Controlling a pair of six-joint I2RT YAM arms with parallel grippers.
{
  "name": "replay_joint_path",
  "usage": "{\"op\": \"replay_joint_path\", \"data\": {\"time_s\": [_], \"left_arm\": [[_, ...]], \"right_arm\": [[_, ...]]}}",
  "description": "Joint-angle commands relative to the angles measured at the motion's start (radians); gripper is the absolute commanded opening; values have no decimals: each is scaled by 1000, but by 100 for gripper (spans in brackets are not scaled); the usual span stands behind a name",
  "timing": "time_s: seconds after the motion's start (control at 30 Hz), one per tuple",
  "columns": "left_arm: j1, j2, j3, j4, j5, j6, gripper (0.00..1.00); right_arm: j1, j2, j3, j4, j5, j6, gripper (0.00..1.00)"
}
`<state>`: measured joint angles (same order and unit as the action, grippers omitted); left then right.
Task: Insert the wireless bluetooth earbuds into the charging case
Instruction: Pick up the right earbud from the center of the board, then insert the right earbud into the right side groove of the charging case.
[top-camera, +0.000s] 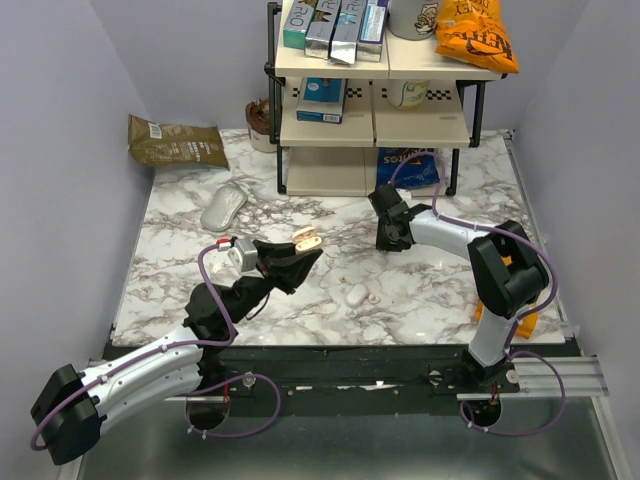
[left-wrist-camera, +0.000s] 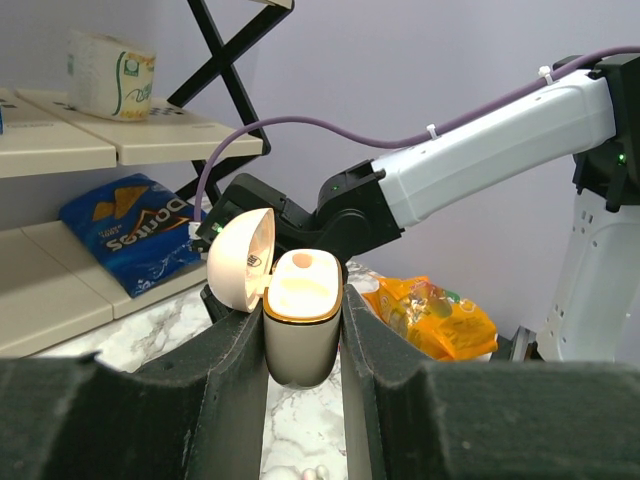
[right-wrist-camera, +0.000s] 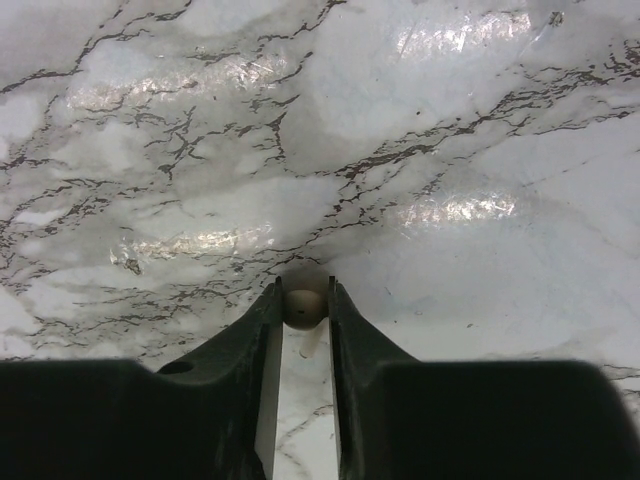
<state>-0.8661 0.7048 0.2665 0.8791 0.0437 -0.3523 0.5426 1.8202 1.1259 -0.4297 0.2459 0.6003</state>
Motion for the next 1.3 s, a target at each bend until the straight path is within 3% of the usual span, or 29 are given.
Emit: {"op": "replay_joint_path", "data": {"time_s": [0.0, 0.27, 0.53, 0.77, 1.27], "left_arm": [[-5, -13, -10, -3, -8, -7, 0], [-7, -21, -12, -12, -10, -10, 0], [-7, -1, -10, 0, -10, -10, 0], [-8, -10, -12, -19, -19, -4, 0], [-8, 53, 36, 24, -36, 29, 0]], "right_arm": [[2, 27, -51, -3, -43, 18, 22], [8, 14, -52, 14, -19, -94, 1], [86, -9, -26, 71, 18, -327, 1], [108, -41, -5, 95, 70, -381, 1], [187, -499, 69, 95, 220, -447, 1]]}}
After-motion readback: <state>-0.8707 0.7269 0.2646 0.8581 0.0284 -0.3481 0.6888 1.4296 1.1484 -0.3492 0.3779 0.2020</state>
